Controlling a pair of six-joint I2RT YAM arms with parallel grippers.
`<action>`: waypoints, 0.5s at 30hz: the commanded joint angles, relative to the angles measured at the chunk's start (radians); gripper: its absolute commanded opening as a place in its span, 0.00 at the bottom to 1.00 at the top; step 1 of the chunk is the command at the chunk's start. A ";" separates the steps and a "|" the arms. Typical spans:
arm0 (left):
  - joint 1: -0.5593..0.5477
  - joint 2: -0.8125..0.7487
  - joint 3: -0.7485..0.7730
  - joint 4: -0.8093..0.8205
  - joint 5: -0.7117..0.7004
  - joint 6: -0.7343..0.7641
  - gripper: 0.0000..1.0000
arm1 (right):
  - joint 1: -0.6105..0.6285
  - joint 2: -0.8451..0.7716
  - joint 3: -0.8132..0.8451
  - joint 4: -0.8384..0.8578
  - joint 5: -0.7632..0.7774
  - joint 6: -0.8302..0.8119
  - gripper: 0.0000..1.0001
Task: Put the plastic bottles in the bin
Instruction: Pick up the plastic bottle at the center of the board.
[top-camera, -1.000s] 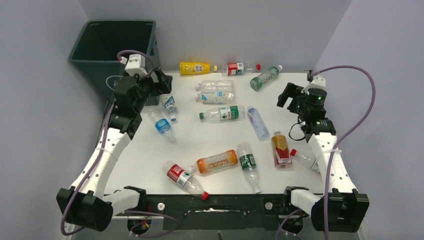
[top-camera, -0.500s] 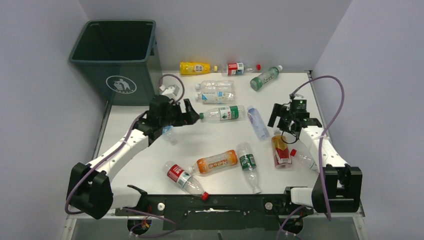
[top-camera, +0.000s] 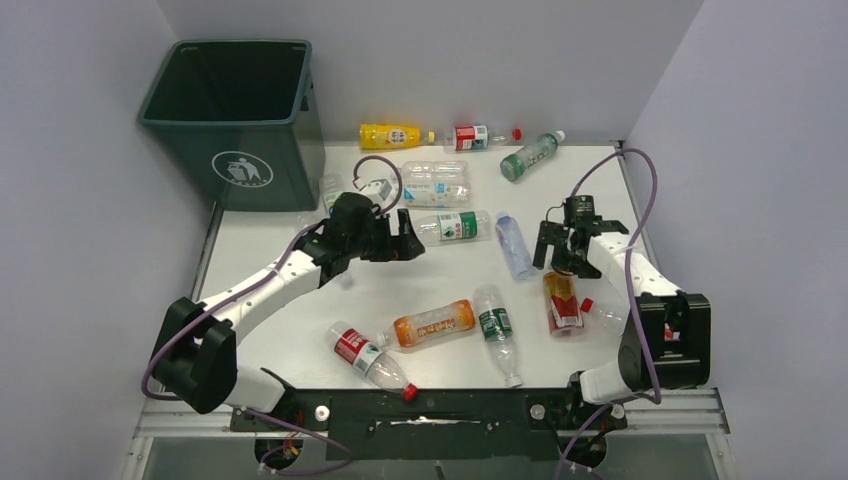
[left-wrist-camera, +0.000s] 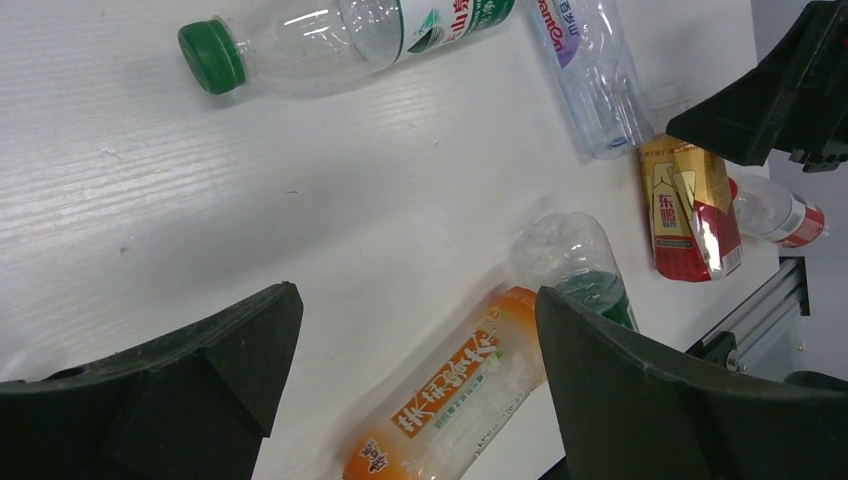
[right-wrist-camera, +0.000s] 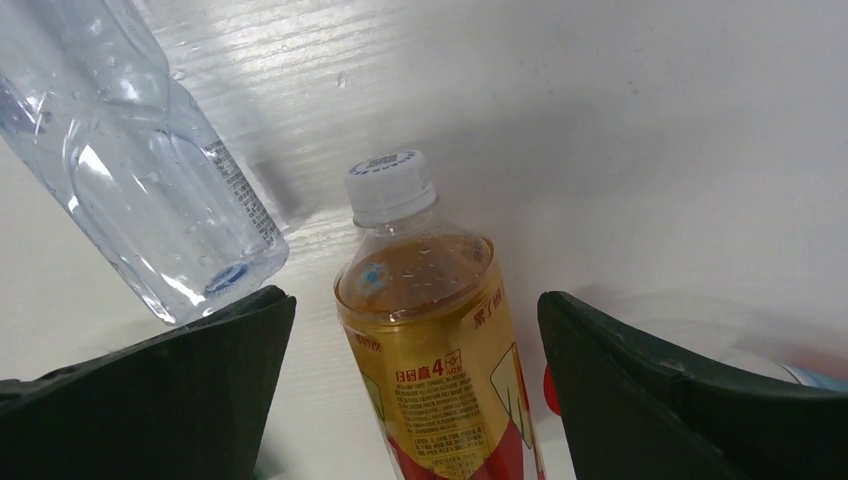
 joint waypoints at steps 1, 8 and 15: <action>-0.008 -0.002 0.075 0.026 0.026 0.016 0.88 | 0.013 0.037 0.078 -0.076 0.046 -0.036 0.99; -0.010 0.017 0.089 0.013 0.045 0.024 0.88 | 0.055 0.071 0.052 -0.086 0.020 -0.027 0.99; -0.020 0.025 0.070 0.031 0.066 0.017 0.88 | 0.072 0.106 0.037 -0.089 0.017 -0.029 0.94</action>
